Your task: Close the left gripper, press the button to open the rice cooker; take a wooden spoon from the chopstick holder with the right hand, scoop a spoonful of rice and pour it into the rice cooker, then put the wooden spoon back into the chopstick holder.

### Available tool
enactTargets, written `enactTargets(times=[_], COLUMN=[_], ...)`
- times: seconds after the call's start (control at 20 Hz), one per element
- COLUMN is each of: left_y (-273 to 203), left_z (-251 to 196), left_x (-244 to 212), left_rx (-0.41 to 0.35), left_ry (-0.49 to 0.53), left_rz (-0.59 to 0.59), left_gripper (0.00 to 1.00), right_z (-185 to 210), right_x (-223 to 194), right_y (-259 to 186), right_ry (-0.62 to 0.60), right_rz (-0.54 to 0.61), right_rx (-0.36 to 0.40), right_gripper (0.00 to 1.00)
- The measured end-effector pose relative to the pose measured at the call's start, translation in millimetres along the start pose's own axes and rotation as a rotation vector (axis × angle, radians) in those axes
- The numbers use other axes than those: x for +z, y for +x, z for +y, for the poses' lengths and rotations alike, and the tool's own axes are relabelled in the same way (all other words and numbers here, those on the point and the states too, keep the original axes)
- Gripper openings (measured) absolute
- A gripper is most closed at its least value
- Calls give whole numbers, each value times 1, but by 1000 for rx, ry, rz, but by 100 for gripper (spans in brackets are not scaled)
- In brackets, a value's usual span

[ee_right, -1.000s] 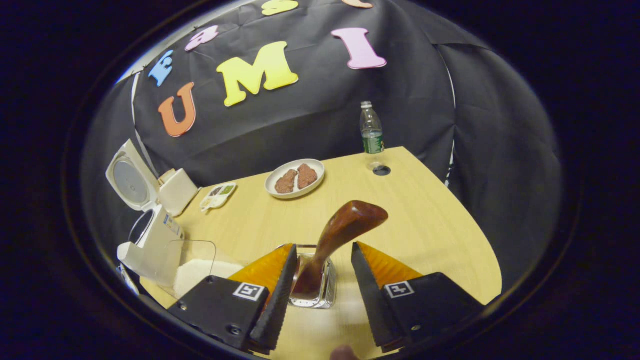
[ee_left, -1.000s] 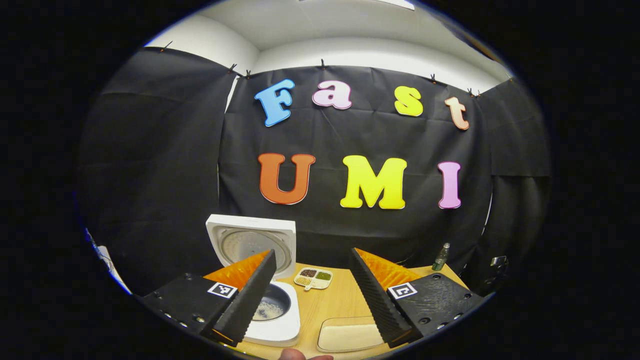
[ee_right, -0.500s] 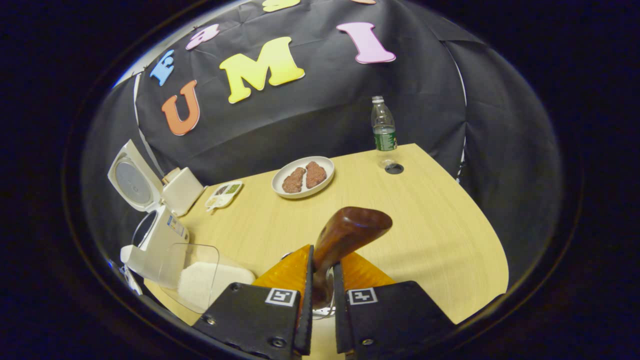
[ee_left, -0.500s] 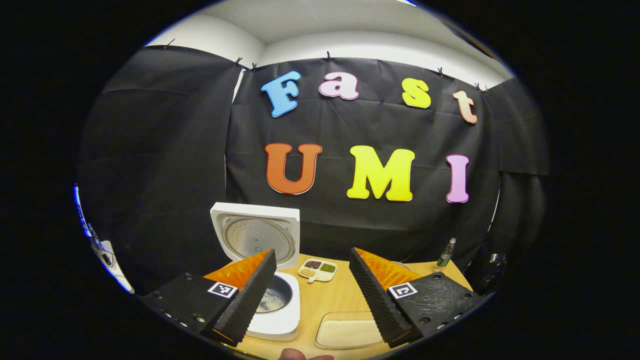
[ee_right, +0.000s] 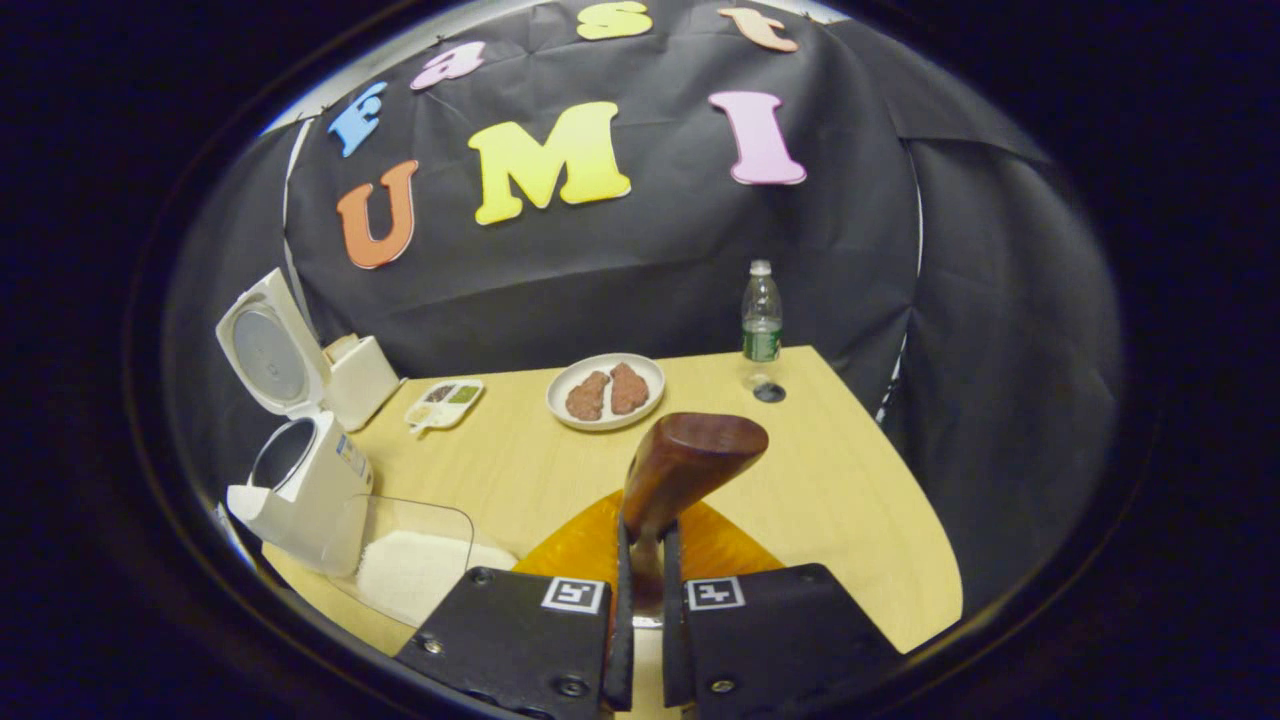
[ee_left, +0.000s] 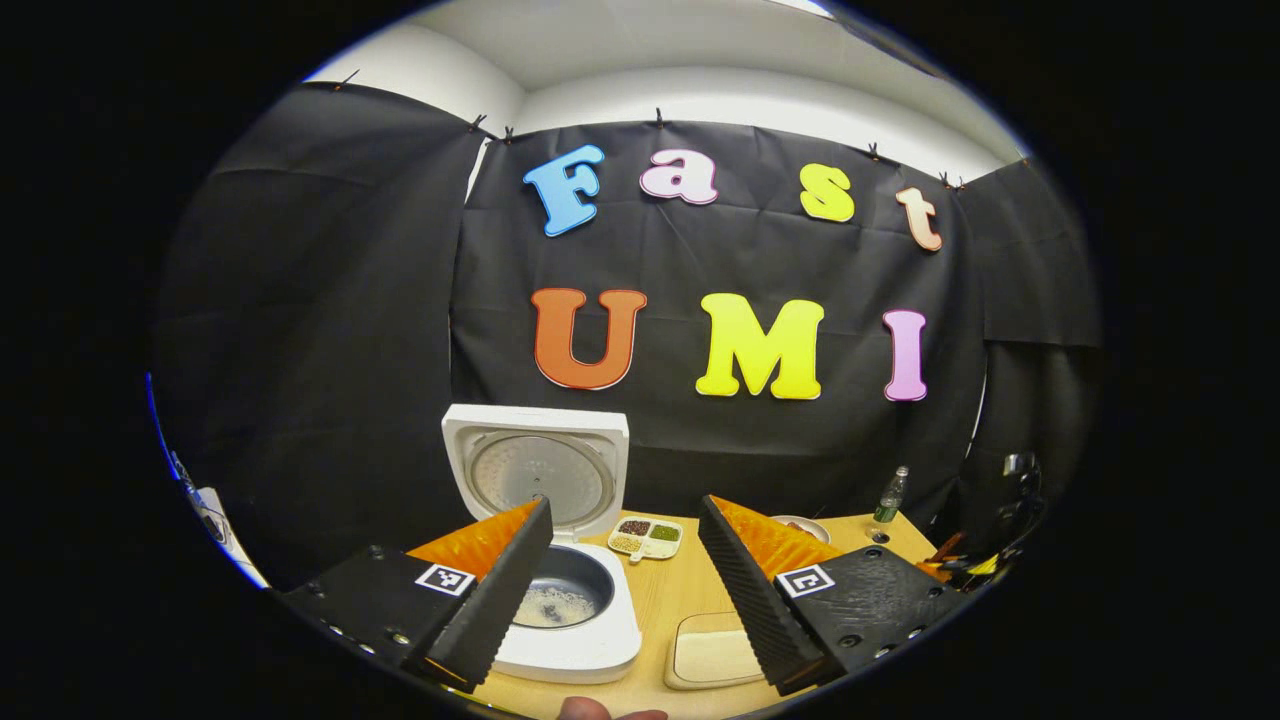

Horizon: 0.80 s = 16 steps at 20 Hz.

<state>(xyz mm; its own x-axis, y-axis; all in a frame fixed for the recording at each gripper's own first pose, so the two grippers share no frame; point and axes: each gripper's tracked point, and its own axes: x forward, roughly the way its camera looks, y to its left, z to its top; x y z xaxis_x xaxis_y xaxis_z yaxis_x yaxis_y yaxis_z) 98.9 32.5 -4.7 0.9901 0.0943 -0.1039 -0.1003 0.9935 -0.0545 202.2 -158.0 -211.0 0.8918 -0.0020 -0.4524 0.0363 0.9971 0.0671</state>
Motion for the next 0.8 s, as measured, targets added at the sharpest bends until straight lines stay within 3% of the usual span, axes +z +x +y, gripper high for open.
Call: enactTargets(times=[0.2,0.45,0.8], left_y=[-9,-24,-58], left_z=[35,76,111], left_x=[-9,-10,-8], left_rx=[6,40,49], left_ry=[-13,-14,-25], left_rz=[-9,-33,-33], left_gripper=[94,94,94], right_z=[28,93,182], right_x=[32,56,4], right_y=[-35,-56,-42], right_ry=[-45,-52,-195], right_rz=[-54,-104,-24], right_rx=[-22,47,164], right_gripper=[16,14,14])
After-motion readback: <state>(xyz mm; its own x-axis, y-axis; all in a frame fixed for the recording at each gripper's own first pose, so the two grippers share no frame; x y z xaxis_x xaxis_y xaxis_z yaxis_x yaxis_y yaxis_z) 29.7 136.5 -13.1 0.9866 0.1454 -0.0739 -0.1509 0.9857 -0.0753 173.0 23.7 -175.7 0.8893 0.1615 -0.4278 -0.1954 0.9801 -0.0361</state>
